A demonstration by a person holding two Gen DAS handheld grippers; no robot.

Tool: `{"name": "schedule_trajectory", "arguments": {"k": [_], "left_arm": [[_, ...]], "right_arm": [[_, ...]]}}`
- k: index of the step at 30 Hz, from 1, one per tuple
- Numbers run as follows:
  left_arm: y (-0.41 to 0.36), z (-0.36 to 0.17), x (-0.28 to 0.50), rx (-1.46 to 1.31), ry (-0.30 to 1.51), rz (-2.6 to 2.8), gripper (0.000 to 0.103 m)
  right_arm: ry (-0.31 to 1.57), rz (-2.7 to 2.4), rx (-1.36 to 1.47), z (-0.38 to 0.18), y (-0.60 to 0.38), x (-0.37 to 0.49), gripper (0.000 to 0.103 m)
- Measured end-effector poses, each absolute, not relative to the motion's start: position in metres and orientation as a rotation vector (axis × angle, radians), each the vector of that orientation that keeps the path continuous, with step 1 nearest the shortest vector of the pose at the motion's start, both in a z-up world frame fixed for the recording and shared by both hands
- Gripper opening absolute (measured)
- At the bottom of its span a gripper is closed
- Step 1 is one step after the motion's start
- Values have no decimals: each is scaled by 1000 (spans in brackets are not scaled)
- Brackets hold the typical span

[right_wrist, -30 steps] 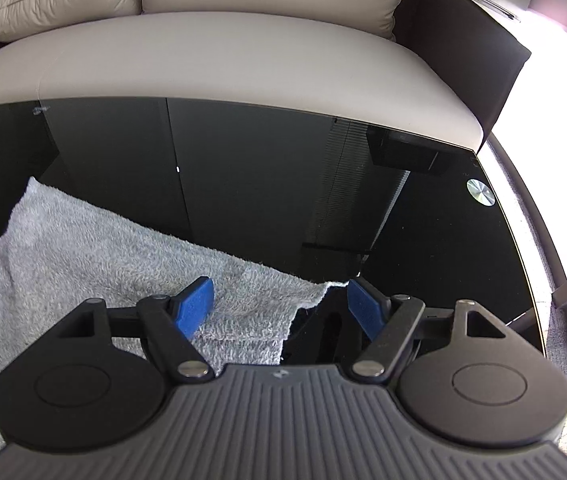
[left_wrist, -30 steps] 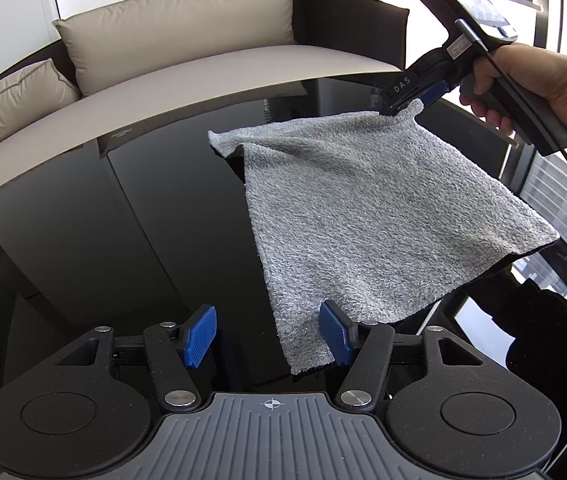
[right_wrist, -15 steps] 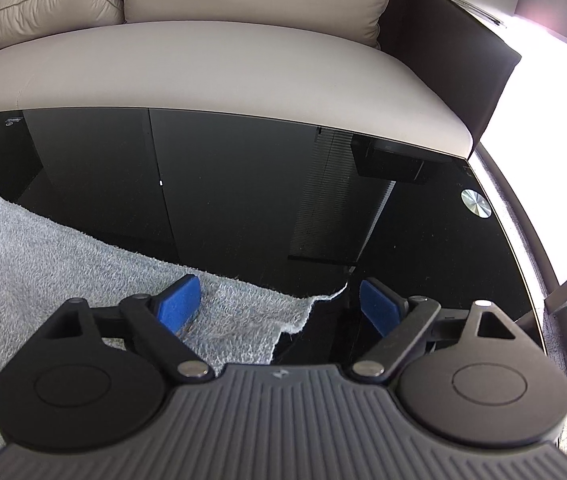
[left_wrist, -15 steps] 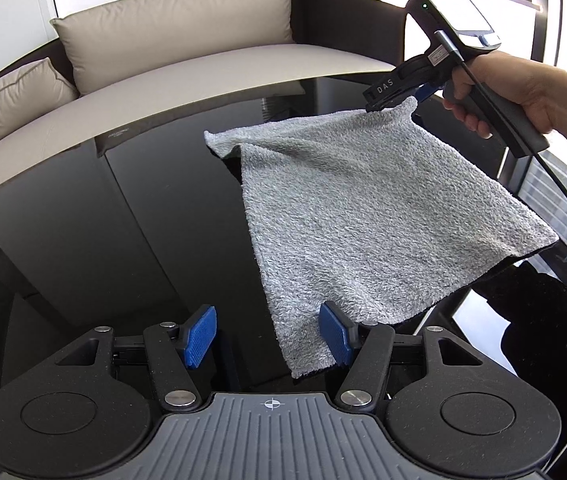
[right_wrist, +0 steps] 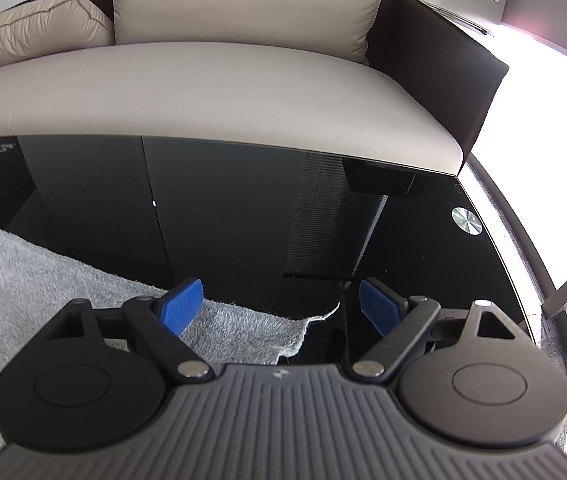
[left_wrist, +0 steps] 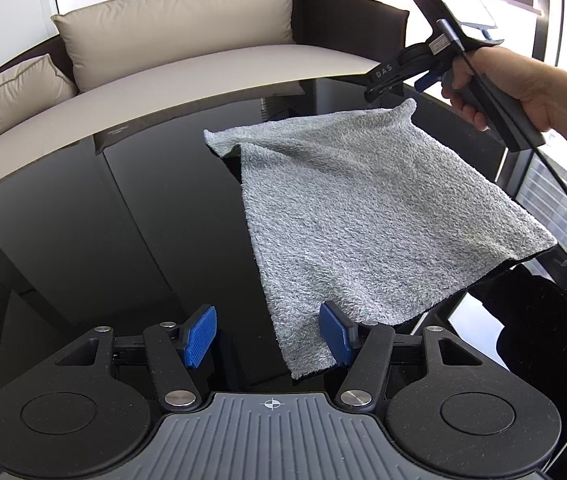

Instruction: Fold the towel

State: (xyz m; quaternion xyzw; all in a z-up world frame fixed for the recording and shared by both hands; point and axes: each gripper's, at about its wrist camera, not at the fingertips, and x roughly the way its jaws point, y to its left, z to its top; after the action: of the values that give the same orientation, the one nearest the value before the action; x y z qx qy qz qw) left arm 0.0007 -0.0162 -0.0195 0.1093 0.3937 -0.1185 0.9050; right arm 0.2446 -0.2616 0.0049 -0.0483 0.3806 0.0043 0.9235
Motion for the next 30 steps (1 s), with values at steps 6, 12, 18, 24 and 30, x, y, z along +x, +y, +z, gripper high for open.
{"name": "schedule_trajectory", "arguments": {"k": [6,12,18,24,30], "left_arm": [[-18,-20,0,234,811,-239,54],[-18,-20,0,225,814,-243,54],[-18,-20,1,229,814,-246,54],[-19,-20,1,231,814,-247,54],[-19,-20,2,228,815,-249,54]], "right_arm": [[811,51,-76,22,-269,228,88],[872,26,-133,5,-259,230,88],[884,14,-142,-5,-262,234,88],[865,6,-116,-9,-265,238,89],[851,-5,-113,-11,-267,243,91]]}}
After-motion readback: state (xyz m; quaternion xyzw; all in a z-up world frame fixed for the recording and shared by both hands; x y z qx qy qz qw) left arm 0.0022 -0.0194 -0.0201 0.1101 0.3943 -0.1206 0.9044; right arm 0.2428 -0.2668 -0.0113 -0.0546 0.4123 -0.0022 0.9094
